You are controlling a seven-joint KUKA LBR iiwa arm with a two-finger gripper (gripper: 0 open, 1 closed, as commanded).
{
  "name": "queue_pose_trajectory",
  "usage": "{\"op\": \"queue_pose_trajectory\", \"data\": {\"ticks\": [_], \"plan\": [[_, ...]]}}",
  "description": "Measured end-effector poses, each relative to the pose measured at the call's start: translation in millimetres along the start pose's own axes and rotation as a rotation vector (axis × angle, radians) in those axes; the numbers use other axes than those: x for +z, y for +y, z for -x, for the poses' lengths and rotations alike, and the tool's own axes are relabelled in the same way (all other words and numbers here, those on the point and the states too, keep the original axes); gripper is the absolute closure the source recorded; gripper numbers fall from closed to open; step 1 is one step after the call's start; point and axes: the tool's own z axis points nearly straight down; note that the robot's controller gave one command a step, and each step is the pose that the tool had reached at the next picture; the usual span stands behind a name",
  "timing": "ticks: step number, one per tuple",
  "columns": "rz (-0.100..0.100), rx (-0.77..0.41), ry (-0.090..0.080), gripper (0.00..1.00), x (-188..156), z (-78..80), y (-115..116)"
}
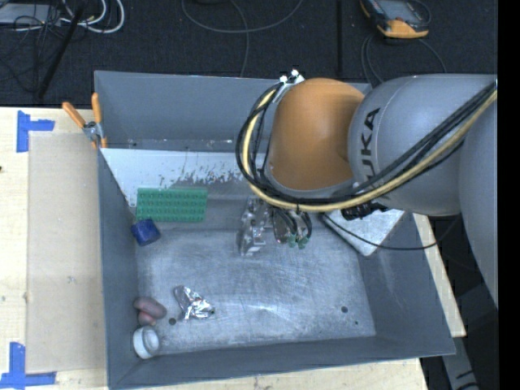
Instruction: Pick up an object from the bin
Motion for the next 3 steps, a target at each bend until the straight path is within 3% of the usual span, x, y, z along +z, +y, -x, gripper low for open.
{"op": "queue_pose_trajectory", "data": {"ticks": [1,2,3], "plan": [[0.002,-0.009,0.005,0.00,2,-2.2,5],[0.003,-0.052,0.002,0.00,113,-86.3,24],[0.004,-0.086,0.002,0.00,117,-48.7,46]]}}
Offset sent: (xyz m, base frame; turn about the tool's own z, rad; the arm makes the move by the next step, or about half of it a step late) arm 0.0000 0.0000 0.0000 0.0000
